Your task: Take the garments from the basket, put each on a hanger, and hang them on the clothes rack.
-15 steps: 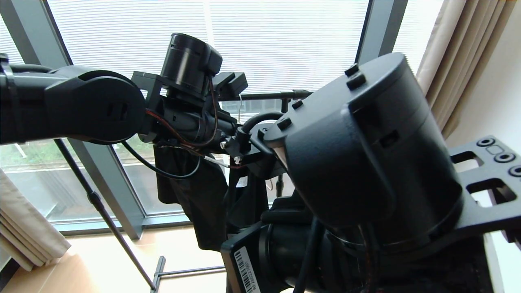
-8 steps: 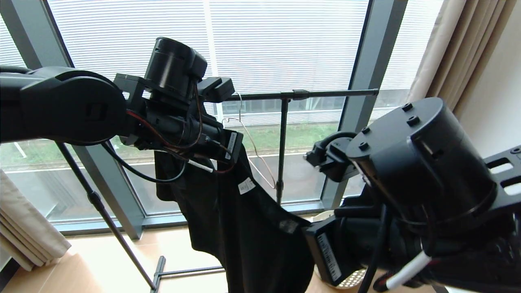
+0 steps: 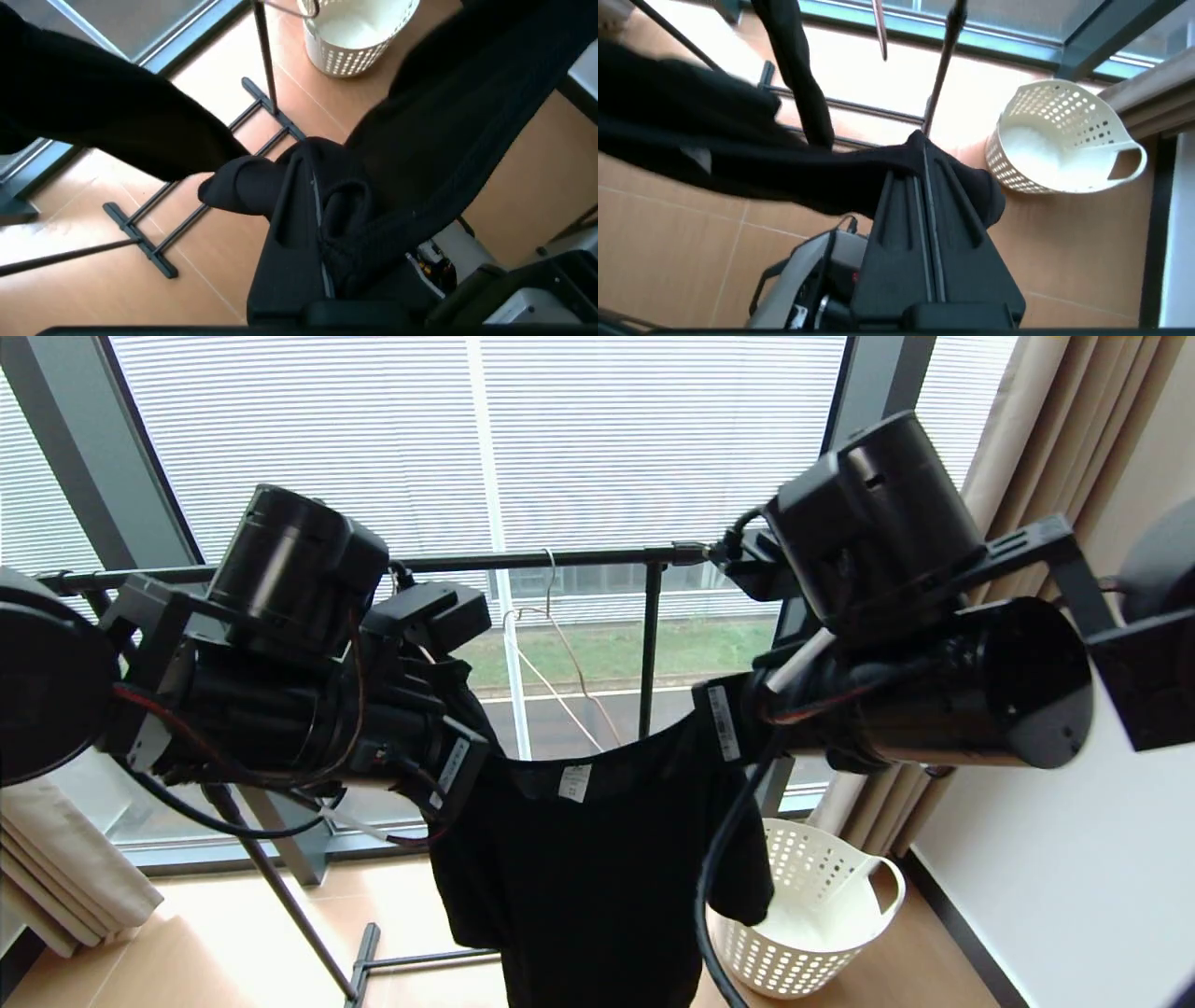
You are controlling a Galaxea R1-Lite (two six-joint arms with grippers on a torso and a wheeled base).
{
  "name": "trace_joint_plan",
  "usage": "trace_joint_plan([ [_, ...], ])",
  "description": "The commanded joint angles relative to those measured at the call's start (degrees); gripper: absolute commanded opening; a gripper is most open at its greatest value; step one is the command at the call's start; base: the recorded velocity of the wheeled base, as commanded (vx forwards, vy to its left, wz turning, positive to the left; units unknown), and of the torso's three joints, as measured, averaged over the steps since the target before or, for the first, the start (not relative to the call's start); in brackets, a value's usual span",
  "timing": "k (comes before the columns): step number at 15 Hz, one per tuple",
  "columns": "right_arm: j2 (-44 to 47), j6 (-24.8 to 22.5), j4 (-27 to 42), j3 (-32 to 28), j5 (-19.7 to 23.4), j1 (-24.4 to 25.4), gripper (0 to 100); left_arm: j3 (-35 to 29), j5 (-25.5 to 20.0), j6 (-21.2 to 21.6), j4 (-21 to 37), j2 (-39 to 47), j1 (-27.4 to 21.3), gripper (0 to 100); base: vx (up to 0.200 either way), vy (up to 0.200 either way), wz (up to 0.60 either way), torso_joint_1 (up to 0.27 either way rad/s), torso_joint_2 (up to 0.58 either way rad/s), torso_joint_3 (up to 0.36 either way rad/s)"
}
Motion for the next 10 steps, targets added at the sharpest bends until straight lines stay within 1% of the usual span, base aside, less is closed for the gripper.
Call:
trace_joint_plan([
  [1, 11.12, -1.09, 0.18, -12.17, -0.38, -0.22, 0, 5.56, -0.12, 0.19, 0.01, -4.29, -3.57, 0, 0.000, 0.000, 0.00, 0.000, 0.00, 0.000],
  [3, 15.26, -1.18, 0.53, -19.29, -0.38, -0.14, 0, 8.03, -0.03, -0.07, 0.01, -4.20, -7.53, 0, 0.000, 0.000, 0.00, 0.000, 0.00, 0.000],
  [5, 17.28, -1.44, 1.06, -23.42, -0.38, 0.22, 0, 8.73, -0.12, -2.53, -0.08, -4.11, -10.78, 0, 0.000, 0.000, 0.00, 0.000, 0.00, 0.000],
  [6, 18.86, -1.44, 1.15, -24.02, -0.29, 0.74, 0, 8.38, -0.30, -5.17, -0.25, -4.11, -13.33, 0, 0.000, 0.000, 0.00, 0.000, 0.00, 0.000],
  [7, 19.83, -1.44, 0.62, -24.02, -0.29, 0.92, 0, 7.94, -0.30, -6.40, -0.34, -4.11, -15.44, 0, 0.000, 0.000, 0.00, 0.000, 0.00, 0.000],
  [10, 20.97, -1.27, 0.09, -24.02, -0.21, 2.24, 0, 5.92, -0.39, -9.65, -0.34, -3.94, -18.43, 0, 0.000, 0.000, 0.00, 0.000, 0.00, 0.000],
])
